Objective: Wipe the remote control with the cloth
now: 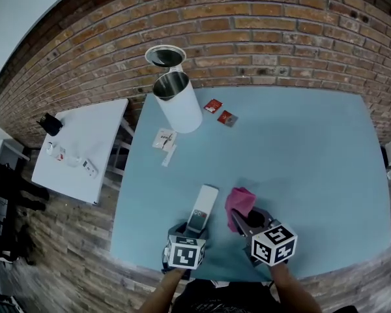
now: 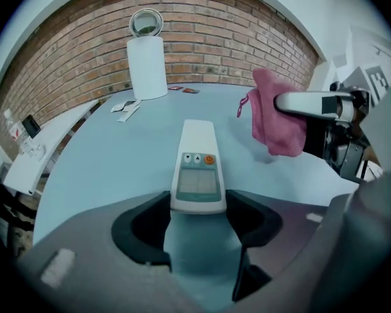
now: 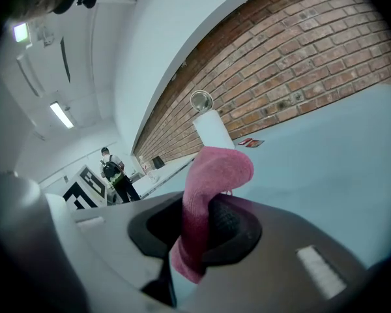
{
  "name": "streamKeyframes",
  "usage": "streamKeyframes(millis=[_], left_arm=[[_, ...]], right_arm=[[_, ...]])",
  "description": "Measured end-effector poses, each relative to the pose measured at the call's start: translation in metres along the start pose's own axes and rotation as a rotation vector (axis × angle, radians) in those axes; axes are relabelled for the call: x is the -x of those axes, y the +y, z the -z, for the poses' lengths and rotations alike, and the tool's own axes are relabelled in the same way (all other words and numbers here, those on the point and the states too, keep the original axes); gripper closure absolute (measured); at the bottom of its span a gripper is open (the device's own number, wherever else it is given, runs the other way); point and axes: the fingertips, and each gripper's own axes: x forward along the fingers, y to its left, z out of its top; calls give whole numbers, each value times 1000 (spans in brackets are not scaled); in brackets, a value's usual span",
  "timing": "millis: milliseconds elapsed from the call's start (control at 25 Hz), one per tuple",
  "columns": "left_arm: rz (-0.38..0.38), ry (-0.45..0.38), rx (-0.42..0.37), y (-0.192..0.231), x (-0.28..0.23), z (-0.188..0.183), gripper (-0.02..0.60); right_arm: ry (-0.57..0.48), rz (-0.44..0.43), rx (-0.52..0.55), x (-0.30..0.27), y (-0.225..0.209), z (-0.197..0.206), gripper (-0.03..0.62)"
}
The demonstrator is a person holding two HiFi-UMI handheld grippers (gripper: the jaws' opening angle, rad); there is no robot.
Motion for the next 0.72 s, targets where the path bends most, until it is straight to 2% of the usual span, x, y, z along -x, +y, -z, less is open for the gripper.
streamKeyframes(millis=[160,440,600,720], left_arm=[[-48,6,-57,1,-2,0,304],[-59,-16,-64,4,1,-2,282],[-36,-98,-60,3,13,-11,285],[37,-194,-43,-10,33,-22,307]], right_arm=[[17,-18,14,0,0,1,517],[2,-24,33,2,9,-1,517],[-5,-8,54,8,20,-2,517],[-3,6,77,11,33,-1,517]])
